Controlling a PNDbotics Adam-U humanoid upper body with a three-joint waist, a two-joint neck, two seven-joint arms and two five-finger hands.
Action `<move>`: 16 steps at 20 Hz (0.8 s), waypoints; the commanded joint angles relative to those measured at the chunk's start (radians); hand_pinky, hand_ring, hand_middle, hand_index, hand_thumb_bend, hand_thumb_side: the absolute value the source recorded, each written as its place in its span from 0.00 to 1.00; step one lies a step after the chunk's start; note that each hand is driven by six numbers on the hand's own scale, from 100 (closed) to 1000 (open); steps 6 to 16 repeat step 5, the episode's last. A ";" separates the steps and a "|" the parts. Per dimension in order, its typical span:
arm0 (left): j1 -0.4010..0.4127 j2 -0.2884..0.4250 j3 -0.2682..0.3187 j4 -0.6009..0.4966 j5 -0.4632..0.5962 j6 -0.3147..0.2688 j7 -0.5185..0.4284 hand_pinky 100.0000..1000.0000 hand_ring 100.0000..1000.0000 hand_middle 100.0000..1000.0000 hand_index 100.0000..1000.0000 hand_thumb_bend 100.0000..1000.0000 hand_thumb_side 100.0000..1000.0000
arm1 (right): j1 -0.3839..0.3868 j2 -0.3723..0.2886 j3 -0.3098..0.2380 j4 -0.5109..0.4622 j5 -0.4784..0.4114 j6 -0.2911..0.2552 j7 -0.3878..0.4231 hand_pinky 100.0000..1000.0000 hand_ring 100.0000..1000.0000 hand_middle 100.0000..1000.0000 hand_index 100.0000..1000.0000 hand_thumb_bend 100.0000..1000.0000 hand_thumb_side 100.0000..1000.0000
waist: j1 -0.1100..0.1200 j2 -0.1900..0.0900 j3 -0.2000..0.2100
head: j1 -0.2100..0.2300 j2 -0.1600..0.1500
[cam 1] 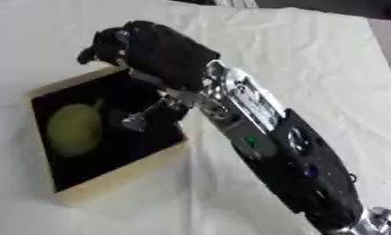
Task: Pick up objects on the table and place them in the box.
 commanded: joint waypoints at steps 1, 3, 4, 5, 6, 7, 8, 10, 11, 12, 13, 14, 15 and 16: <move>-0.005 0.014 0.010 -0.015 0.000 0.002 0.002 0.44 0.45 0.53 0.67 0.16 0.54 | -0.005 -0.033 -0.062 -0.105 -0.081 0.069 -0.120 0.72 0.52 0.63 0.80 0.37 0.00 | 0.013 -0.019 -0.002 | 0.007 -0.012; -0.005 0.015 0.011 -0.015 0.000 0.002 0.003 0.44 0.45 0.53 0.67 0.16 0.54 | 0.003 -0.052 -0.099 -0.146 -0.120 0.108 -0.189 0.72 0.53 0.64 0.80 0.37 0.00 | 0.014 -0.018 -0.005 | 0.011 -0.015; -0.005 0.015 0.012 -0.015 -0.001 0.002 0.004 0.44 0.45 0.53 0.67 0.16 0.54 | 0.008 -0.064 -0.117 -0.155 -0.133 0.121 -0.219 0.72 0.54 0.64 0.80 0.36 0.00 | 0.015 -0.018 -0.006 | 0.012 -0.016; -0.005 0.015 0.013 -0.015 -0.001 0.002 0.005 0.44 0.45 0.53 0.67 0.16 0.54 | 0.014 -0.081 -0.140 -0.160 -0.143 0.133 -0.250 0.73 0.54 0.64 0.80 0.35 0.00 | 0.015 -0.018 -0.007 | 0.015 -0.017; -0.005 0.015 0.013 -0.015 -0.001 0.002 0.005 0.44 0.45 0.53 0.67 0.16 0.54 | 0.014 -0.081 -0.140 -0.160 -0.143 0.133 -0.250 0.73 0.54 0.64 0.80 0.35 0.00 | 0.015 -0.018 -0.007 | 0.015 -0.017; -0.005 0.015 0.013 -0.015 -0.001 0.002 0.005 0.44 0.45 0.53 0.67 0.16 0.54 | 0.014 -0.081 -0.140 -0.160 -0.143 0.133 -0.250 0.73 0.54 0.64 0.80 0.35 0.00 | 0.015 -0.018 -0.007 | 0.015 -0.017; -0.005 0.015 0.013 -0.015 -0.001 0.002 0.005 0.44 0.45 0.53 0.67 0.16 0.54 | 0.014 -0.081 -0.140 -0.160 -0.143 0.133 -0.250 0.73 0.54 0.64 0.80 0.35 0.00 | 0.015 -0.018 -0.007 | 0.015 -0.017; -0.005 0.015 0.013 -0.015 -0.001 0.002 0.005 0.44 0.45 0.53 0.67 0.16 0.54 | 0.014 -0.081 -0.140 -0.160 -0.143 0.133 -0.250 0.73 0.54 0.64 0.80 0.35 0.00 | 0.015 -0.018 -0.007 | 0.015 -0.017; -0.005 0.015 0.013 -0.015 -0.001 0.002 0.005 0.44 0.45 0.53 0.67 0.16 0.54 | 0.014 -0.081 -0.140 -0.160 -0.143 0.133 -0.250 0.73 0.54 0.64 0.80 0.35 0.00 | 0.015 -0.018 -0.007 | 0.015 -0.017; -0.005 0.015 0.013 -0.015 -0.001 0.002 0.005 0.44 0.45 0.53 0.67 0.16 0.54 | 0.014 -0.081 -0.140 -0.160 -0.143 0.133 -0.250 0.73 0.54 0.64 0.80 0.35 0.00 | 0.015 -0.018 -0.007 | 0.015 -0.017; -0.005 0.015 0.013 -0.015 -0.001 0.002 0.005 0.44 0.45 0.53 0.67 0.16 0.54 | 0.014 -0.081 -0.140 -0.160 -0.143 0.133 -0.250 0.73 0.54 0.64 0.80 0.35 0.00 | 0.015 -0.018 -0.007 | 0.015 -0.017; -0.005 0.015 0.013 -0.015 -0.001 0.002 0.005 0.44 0.45 0.53 0.67 0.16 0.54 | 0.014 -0.081 -0.140 -0.160 -0.143 0.133 -0.250 0.73 0.54 0.64 0.80 0.35 0.00 | 0.015 -0.018 -0.007 | 0.015 -0.017; -0.005 0.015 0.013 -0.015 -0.001 0.002 0.005 0.44 0.45 0.53 0.67 0.16 0.54 | 0.014 -0.081 -0.140 -0.160 -0.143 0.133 -0.250 0.73 0.54 0.64 0.80 0.35 0.00 | 0.015 -0.018 -0.007 | 0.015 -0.017; -0.005 0.015 0.013 -0.015 -0.001 0.002 0.005 0.44 0.45 0.53 0.67 0.16 0.54 | 0.014 -0.081 -0.140 -0.160 -0.143 0.133 -0.250 0.73 0.54 0.64 0.80 0.35 0.00 | 0.015 -0.018 -0.007 | 0.015 -0.017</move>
